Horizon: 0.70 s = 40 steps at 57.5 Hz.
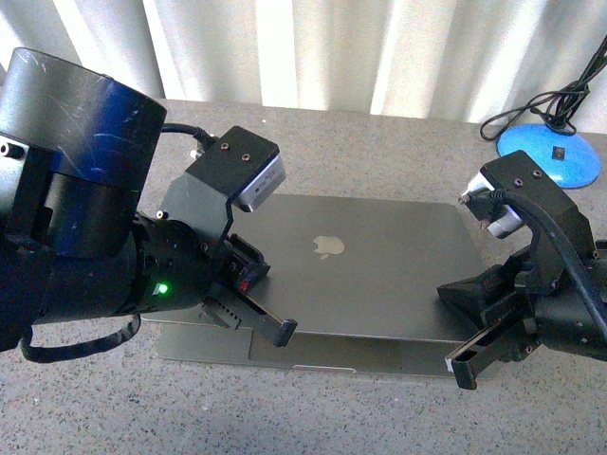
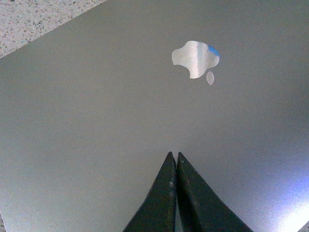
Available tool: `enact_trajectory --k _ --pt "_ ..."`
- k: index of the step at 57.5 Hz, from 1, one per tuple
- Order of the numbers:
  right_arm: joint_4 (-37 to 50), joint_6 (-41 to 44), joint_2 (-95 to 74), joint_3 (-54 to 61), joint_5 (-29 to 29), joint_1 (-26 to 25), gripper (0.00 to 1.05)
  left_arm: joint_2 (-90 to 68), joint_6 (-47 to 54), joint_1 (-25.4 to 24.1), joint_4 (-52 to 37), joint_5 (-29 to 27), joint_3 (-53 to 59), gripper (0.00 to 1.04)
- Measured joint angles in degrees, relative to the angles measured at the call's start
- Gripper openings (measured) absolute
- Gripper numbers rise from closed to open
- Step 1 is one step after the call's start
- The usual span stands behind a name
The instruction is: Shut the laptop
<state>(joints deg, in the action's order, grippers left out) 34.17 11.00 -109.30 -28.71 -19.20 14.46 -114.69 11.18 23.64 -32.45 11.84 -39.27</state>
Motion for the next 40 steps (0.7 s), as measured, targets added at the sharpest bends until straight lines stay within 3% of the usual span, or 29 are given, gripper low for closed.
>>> enact_trajectory --k 40 --pt "-1.88 0.66 -1.75 -0.37 1.11 0.0 0.01 -3.02 -2.14 -2.1 -2.34 2.89 0.0 0.04"
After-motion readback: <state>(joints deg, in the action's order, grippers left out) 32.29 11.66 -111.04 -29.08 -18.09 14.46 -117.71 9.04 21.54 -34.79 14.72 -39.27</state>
